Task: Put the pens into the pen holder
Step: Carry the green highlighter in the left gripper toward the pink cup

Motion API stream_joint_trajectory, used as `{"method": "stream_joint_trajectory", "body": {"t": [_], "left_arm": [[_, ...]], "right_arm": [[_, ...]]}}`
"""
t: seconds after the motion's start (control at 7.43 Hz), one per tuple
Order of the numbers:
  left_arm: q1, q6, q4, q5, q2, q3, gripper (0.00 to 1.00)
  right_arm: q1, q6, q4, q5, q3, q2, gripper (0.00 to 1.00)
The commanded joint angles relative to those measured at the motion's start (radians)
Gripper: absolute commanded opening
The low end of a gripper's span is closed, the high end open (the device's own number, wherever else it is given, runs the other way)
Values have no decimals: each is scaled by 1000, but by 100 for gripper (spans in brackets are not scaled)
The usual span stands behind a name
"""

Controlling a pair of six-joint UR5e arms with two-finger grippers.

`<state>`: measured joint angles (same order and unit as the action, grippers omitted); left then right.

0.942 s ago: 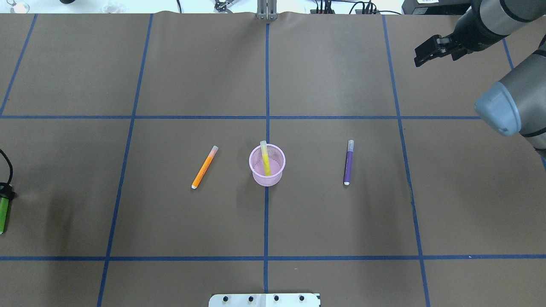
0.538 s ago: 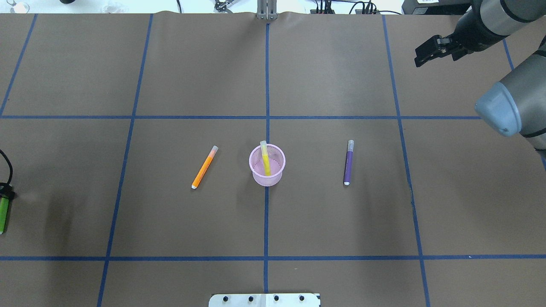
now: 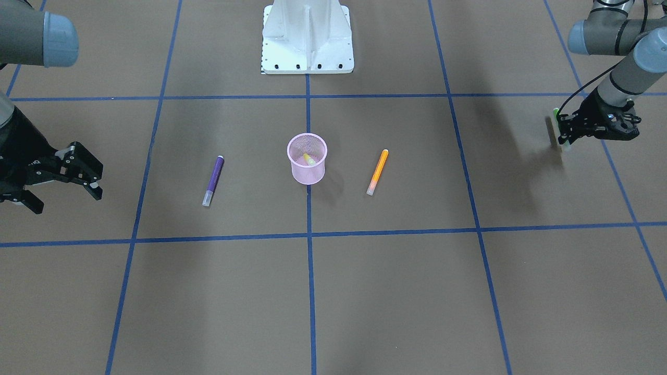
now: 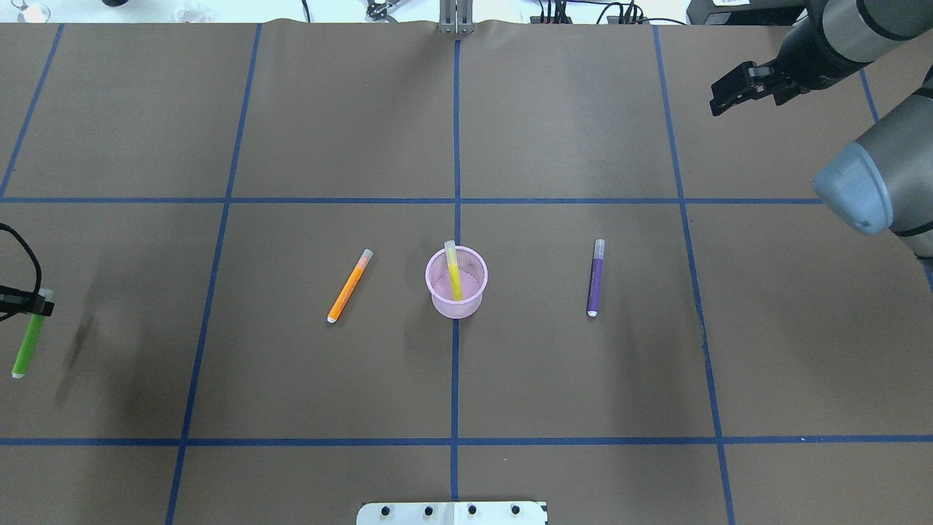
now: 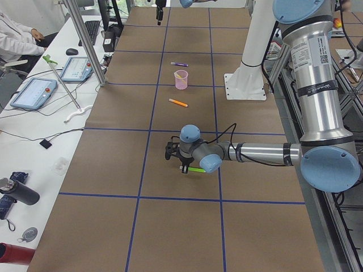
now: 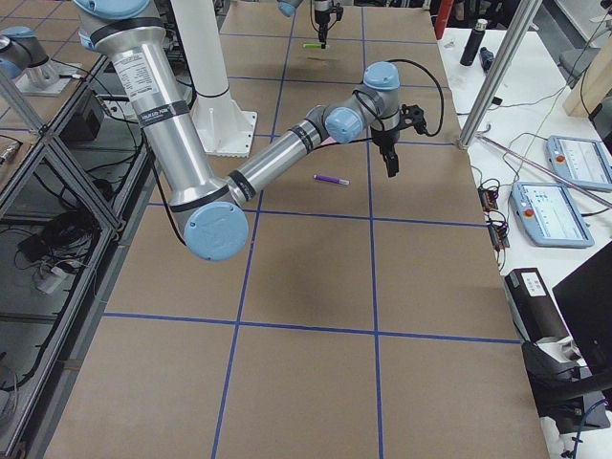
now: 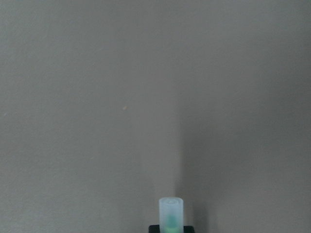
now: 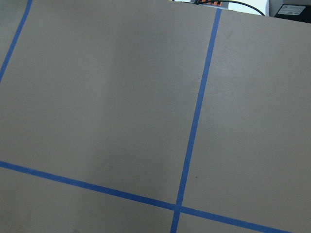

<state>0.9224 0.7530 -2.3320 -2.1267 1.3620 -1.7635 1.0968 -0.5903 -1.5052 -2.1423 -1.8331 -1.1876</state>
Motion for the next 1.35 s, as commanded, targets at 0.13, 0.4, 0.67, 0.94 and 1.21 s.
{"method": "stream_joint_trajectory", "body": {"t": [0.13, 0.4, 0.67, 0.94, 1.21], "left_arm": [[-3, 11, -20, 5, 271, -47, 0], [-10, 12, -32, 7, 427, -53, 0], [-142, 15, -248, 217, 477, -51, 0], [-366, 69, -288, 533, 622, -34, 0], [-515, 65, -334, 726, 710, 2, 0]], "right_arm": [[-2, -5, 6, 1, 3, -14, 100], [-2, -8, 5, 15, 2, -20, 100], [-2, -11, 5, 15, 2, -20, 100], [-2, -11, 6, 15, 3, -18, 100], [-2, -13, 7, 15, 3, -18, 100]]}}
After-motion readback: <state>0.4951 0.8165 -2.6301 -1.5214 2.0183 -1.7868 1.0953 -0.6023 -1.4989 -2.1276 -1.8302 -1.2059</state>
